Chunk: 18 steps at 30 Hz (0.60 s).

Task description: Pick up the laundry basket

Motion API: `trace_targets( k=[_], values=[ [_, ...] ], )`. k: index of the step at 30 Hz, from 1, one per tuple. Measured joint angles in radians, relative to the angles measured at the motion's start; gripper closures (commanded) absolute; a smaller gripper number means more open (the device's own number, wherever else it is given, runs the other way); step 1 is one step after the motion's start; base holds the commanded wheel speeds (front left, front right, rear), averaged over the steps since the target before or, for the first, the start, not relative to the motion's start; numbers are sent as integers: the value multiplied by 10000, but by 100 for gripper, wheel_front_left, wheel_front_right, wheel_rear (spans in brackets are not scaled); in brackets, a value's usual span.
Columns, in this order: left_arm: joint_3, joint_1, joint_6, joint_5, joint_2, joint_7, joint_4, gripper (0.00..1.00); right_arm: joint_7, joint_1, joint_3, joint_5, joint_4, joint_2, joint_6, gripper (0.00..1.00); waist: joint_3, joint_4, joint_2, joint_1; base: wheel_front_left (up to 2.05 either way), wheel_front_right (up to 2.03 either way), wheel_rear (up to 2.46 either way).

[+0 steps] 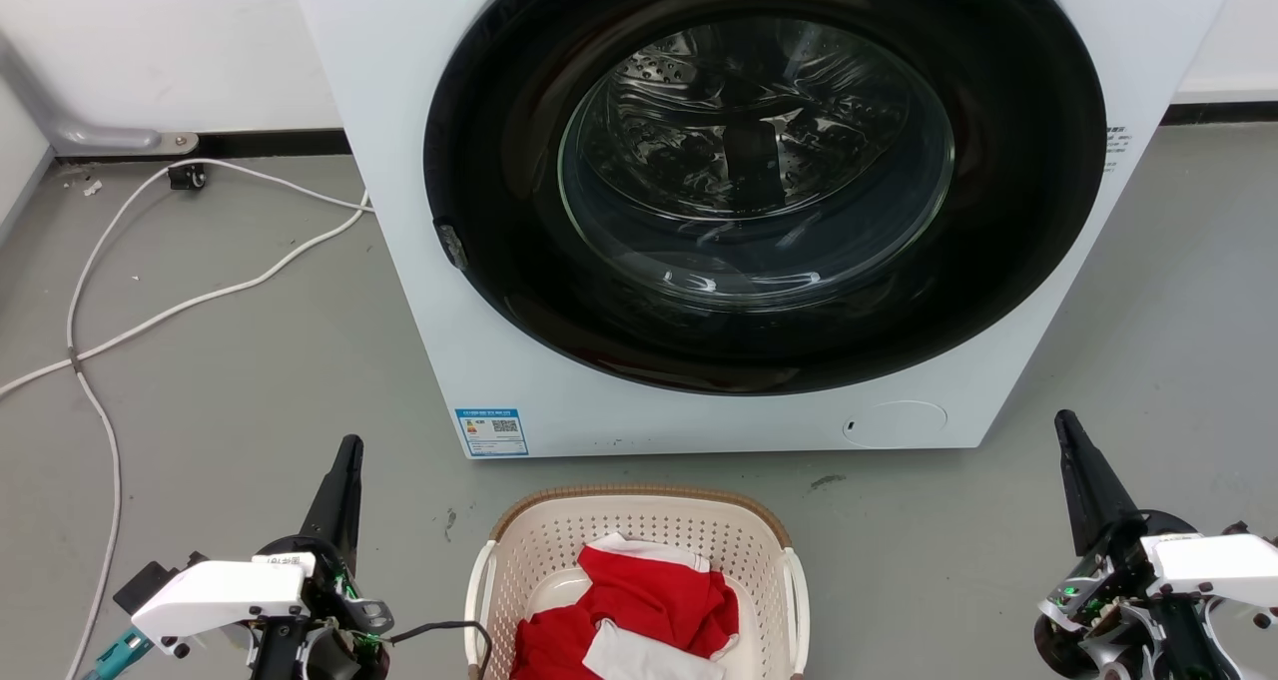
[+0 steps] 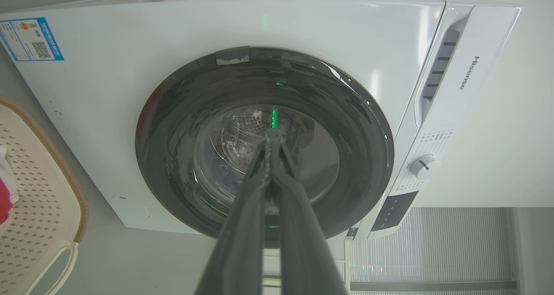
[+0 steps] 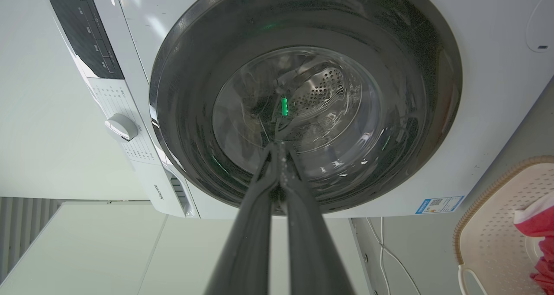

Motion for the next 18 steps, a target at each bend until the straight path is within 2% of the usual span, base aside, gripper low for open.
trace_targets(
  k=[18],
  values=[
    [0, 0, 0, 0, 0, 0, 0, 100, 0, 0, 0, 0, 0, 2, 0, 100, 0, 0, 0, 0, 0, 0, 0]
  ],
)
